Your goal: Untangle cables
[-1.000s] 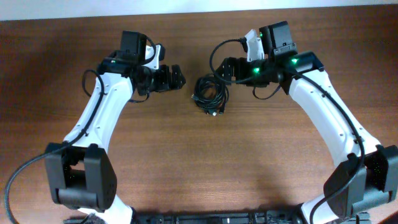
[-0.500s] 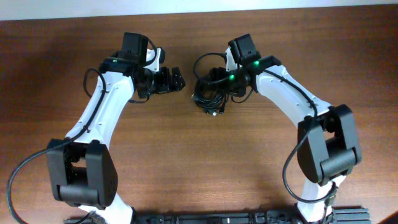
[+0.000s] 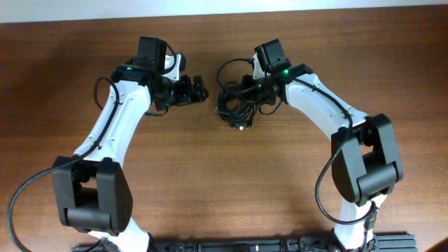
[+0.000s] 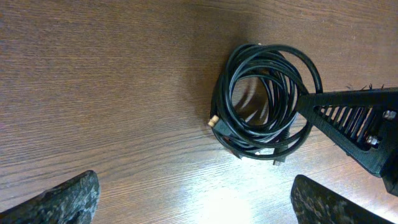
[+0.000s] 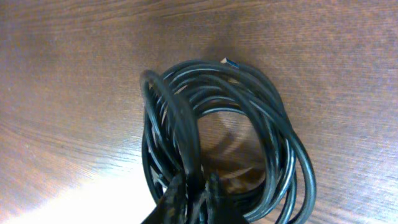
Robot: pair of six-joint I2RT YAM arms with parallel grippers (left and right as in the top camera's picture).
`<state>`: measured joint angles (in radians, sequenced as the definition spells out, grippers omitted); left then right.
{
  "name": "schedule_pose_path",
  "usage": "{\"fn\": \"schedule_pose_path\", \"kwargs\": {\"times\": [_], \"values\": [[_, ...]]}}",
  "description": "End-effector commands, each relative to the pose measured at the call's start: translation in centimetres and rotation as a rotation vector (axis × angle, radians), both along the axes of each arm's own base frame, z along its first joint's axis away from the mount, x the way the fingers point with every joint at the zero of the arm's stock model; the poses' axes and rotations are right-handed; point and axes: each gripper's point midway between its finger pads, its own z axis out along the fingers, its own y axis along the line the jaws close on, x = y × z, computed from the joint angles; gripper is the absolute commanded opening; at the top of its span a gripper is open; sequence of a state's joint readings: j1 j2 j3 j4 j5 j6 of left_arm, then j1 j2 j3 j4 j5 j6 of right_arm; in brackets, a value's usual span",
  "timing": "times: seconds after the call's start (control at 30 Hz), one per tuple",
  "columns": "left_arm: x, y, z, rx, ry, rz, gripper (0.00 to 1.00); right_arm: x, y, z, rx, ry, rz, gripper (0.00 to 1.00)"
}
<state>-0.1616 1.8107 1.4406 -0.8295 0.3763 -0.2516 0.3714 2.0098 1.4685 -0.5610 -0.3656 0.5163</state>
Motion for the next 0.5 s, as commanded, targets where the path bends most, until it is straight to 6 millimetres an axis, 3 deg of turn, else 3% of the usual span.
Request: {"fn": "schedule_pose_path", "kwargs": {"times": [0.0,0.13,0.3,0.37,0.47], "values": [[0.4,0.0,0.2,0.004,-0.007,0.005,0.99,-0.2,1.1,0.5,0.034,0.0,0.036,0.04],[0.4,-0.1,0.2,0.003,-0.006,0.005,0.99,0.1,2.8,6.3,0.152,-0.064,0.128,0.04],[0.2,0.0,0.1,0.004,0.003,0.005,0.99,-1.0,3.3,19.8,0.221,-0.2,0.204,0.04],[0.0,-0.3,0.2,-0.01,0.011,-0.001,0.99,-1.7,3.1,23.1,0.232,-0.24,0.218,0.04],[-0.2,-0.6,0.3,-0.028,0.017,-0.008,0.99,-3.2,4.3,25.5,0.333,-0.239,0.285,0.04]]}}
